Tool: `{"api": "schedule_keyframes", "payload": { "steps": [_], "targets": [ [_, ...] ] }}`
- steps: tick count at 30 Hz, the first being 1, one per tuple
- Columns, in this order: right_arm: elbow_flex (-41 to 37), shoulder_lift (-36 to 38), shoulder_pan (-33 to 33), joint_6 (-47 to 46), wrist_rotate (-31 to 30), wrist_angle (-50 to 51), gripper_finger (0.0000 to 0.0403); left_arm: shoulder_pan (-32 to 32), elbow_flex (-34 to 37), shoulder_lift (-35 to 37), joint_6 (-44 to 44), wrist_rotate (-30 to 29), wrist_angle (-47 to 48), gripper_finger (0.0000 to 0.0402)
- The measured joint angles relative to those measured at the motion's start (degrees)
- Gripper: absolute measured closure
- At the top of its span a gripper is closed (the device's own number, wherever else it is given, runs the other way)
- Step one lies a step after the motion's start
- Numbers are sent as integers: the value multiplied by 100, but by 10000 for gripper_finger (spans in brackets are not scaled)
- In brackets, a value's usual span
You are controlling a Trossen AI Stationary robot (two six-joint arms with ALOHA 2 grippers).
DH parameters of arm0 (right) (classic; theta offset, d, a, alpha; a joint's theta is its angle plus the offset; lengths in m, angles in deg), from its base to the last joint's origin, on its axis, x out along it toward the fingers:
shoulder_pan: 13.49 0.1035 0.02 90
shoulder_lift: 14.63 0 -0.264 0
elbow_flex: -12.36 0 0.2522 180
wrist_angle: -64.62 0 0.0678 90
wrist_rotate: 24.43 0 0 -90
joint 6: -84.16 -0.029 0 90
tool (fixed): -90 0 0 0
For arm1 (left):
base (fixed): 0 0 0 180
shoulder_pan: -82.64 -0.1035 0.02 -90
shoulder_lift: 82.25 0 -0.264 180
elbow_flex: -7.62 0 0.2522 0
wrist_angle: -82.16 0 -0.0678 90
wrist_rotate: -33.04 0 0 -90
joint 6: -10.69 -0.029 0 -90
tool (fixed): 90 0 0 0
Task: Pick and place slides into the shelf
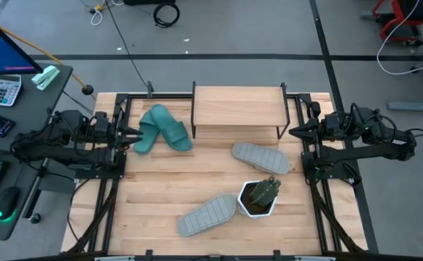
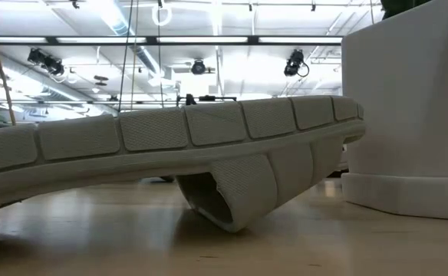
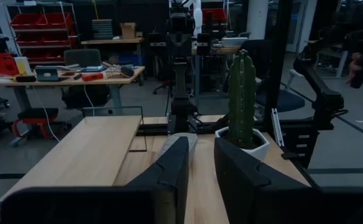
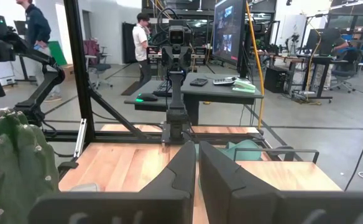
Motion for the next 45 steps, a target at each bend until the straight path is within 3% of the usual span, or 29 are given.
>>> {"api": "schedule_keyframes", "payload": {
  "steps": [29,36,45],
  "targets": [
    [0,-15,-1,-21,2,153,376,-1,1,0,0,0,0,318],
    [0,-15,-1,-1234,-32,-163,376,-2,0,0,28,0,-94,316],
    [1,-15,-1,-1988,-636,-997,376,-2,0,0,1716,-1,-950,323]
  ]
}}
